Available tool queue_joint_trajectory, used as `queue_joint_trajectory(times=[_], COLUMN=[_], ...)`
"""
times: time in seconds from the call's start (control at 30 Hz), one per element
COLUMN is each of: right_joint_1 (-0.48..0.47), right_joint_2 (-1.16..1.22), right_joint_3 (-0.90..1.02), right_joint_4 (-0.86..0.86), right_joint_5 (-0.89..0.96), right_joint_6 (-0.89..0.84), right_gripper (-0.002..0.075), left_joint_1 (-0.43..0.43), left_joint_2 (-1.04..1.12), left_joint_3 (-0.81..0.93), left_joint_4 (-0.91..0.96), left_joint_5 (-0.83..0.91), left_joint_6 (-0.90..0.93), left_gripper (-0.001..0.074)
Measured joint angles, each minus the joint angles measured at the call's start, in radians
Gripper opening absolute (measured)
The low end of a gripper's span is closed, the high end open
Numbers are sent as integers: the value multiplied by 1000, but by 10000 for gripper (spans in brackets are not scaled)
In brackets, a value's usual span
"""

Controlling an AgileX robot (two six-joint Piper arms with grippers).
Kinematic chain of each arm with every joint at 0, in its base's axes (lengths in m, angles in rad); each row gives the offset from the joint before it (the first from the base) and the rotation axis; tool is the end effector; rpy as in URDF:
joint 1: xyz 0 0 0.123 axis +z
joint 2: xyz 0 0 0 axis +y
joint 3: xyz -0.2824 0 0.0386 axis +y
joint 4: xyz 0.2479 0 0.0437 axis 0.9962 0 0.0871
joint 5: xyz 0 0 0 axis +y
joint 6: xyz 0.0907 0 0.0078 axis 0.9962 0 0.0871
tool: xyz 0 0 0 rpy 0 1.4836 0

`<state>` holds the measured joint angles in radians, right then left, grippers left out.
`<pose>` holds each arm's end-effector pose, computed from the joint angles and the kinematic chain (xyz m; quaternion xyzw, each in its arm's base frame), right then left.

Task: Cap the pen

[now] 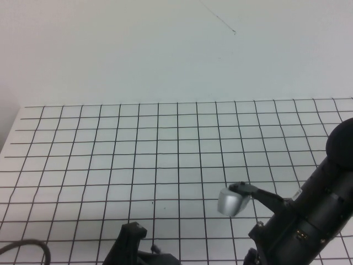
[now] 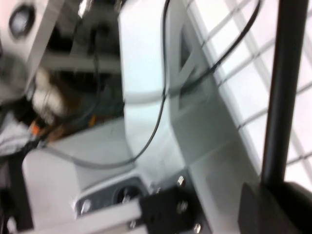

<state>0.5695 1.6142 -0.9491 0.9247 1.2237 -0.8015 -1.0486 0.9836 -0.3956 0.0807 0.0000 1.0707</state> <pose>0.1909 0.2035 0.2248 0.4088 -0.8142 -0.4084 0.0562 0.0928 -0.1612 0.2345 0.7667 0.3902 0.0262 0.5092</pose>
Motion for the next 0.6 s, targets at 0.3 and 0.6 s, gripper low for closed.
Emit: queue_joint_trajectory(times=[0.3,0.6], right_joint_1=[-2,-2], right_joint_2=[0,0], right_joint_3=[0,0], right_joint_4=[-81,-242], right_joint_5=[-63,-525], right_joint_6=[17,249], right_gripper=[-3,-3], left_joint_1=[-2,24], left_joint_2=[0,0], left_joint_3=[0,0], left_joint_4=[-2,-38], left_joint_5=[0,-48], left_joint_6=[-29,-93], left_gripper=[286,109])
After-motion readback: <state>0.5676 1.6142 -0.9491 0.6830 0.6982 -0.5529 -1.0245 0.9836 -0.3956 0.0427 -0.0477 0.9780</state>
